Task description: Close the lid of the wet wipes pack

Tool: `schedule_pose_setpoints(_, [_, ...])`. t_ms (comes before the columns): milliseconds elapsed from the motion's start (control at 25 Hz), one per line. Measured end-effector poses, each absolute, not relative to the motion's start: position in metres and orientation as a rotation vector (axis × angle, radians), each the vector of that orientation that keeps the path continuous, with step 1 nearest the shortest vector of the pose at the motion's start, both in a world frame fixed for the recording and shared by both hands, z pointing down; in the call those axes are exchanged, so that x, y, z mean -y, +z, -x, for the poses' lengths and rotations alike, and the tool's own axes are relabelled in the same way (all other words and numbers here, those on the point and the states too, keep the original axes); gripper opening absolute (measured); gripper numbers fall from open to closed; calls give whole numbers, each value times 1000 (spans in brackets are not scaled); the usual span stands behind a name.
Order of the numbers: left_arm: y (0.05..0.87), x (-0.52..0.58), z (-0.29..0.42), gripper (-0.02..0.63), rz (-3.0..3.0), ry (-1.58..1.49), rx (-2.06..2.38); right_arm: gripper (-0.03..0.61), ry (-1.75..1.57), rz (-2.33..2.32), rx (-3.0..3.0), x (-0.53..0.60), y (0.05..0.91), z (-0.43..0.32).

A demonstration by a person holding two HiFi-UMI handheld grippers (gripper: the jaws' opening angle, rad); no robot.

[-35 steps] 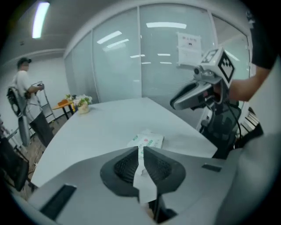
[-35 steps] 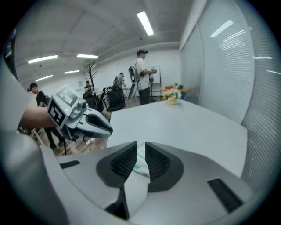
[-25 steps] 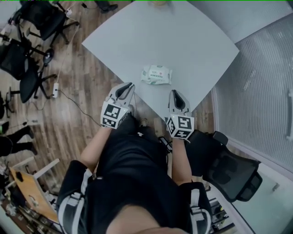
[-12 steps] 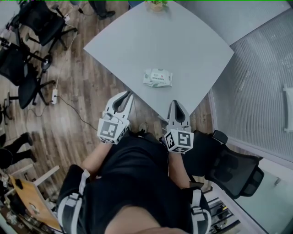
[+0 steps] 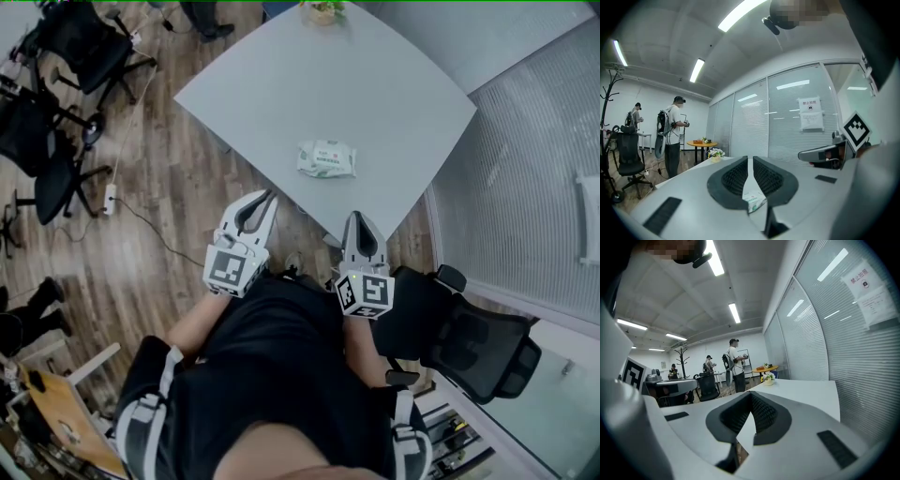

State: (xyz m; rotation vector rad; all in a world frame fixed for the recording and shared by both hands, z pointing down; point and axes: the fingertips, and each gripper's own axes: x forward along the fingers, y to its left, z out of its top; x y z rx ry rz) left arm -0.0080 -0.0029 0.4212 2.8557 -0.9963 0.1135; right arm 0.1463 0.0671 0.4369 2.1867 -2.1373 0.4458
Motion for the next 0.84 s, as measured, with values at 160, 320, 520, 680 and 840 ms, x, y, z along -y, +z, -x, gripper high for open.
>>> schedule_pose_setpoints(160, [421, 2, 15, 51, -2854, 101, 998, 21, 445, -2182, 2140, -68, 436, -141])
schedule_pose_setpoints(320, [423, -2, 19, 51, -2856, 108, 998, 21, 446, -2186, 2135, -71, 438, -138])
schedule_pose_setpoints(520, [421, -1, 22, 51, -2854, 94, 1003, 21, 440, -2190, 2141, -67, 435, -137])
schedule_pose_setpoints(680, [418, -1, 25, 51, -2850, 88, 1007, 21, 434, -2190, 2140, -67, 432, -134])
schedule_pose_setpoints(840, [417, -3, 25, 51, -2853, 80, 1008, 21, 429, -2185, 2134, -70, 432, -134])
